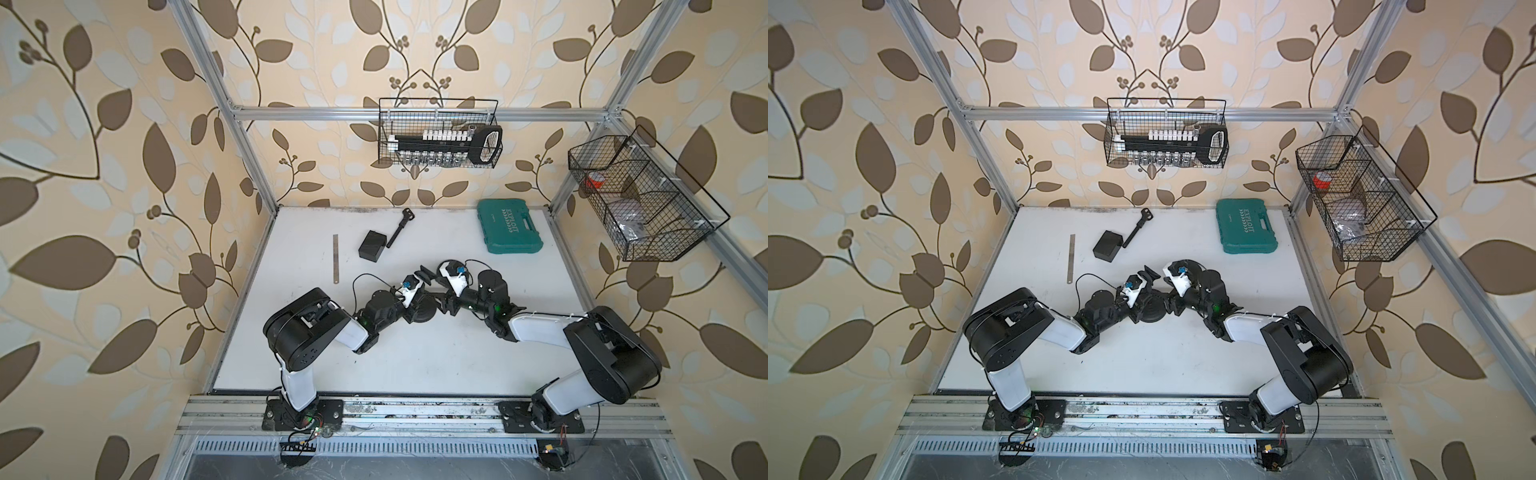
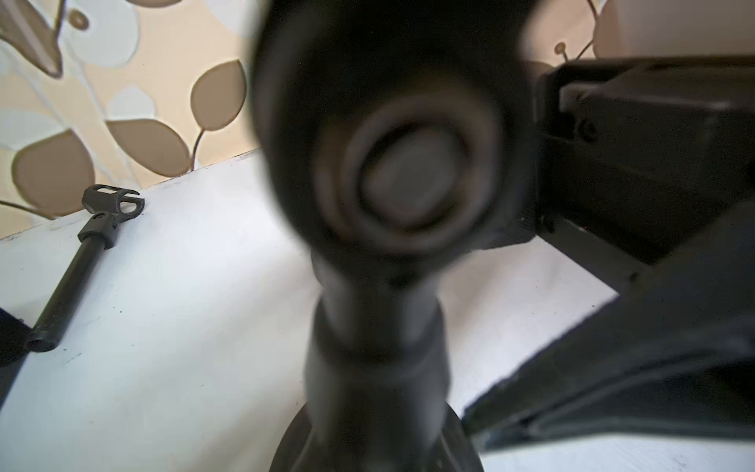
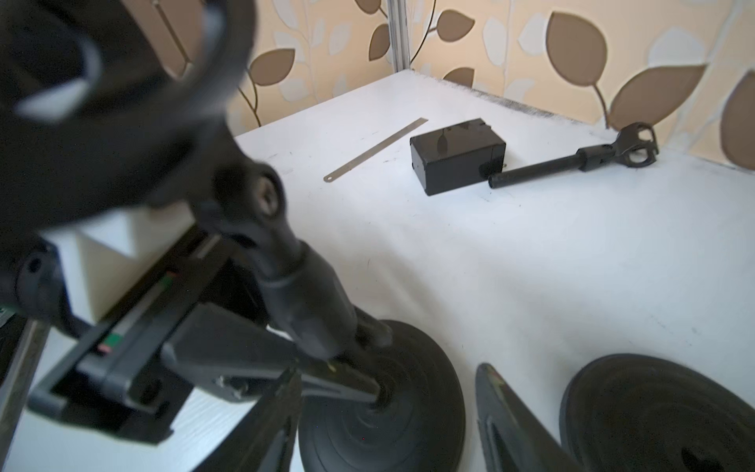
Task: Assemble a microphone stand
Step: Screw the microphone stand pole into the microphone stand base.
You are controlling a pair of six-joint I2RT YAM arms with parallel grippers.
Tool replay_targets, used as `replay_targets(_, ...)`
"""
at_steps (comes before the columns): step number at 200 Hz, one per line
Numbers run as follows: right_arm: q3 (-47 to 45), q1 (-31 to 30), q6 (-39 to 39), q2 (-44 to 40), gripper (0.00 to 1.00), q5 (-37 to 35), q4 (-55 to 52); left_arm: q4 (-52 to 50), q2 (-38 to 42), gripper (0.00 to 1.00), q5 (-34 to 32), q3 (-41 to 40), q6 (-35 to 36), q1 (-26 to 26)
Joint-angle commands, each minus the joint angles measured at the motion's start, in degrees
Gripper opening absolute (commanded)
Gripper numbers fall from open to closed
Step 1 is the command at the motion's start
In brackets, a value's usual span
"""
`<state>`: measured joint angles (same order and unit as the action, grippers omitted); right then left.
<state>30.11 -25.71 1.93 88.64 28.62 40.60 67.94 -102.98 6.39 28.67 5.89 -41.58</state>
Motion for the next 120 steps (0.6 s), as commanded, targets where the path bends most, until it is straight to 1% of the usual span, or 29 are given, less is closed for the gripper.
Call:
replay_targets(1, 2.30, 1.99, 3.00, 2.11, 0.67, 12.49, -2.65, -2.95, 1.69, 0.08, -0.94, -3.01, -1.00, -0.06)
replay_targets(29, 5.58, 2.22, 4.59, 3.97, 0.62, 14.85, -4.74, -2.94, 1.90, 0.07, -1.25, -4.23, -1.25, -0.07)
replay_targets(72, 6.88, 1.94, 1.82, 6.02, 0.58, 16.37, 1.86, -3.25, 0.87, 0.07, -1.21, -3.32, -1.08, -0.03)
replay_targets(120, 9.41, 1.16, 1.76, 7.45, 0.53, 17.96, 2.10, -5.40, 0.41, 0.08, -0.24, -1.43, -0.69, -0.08)
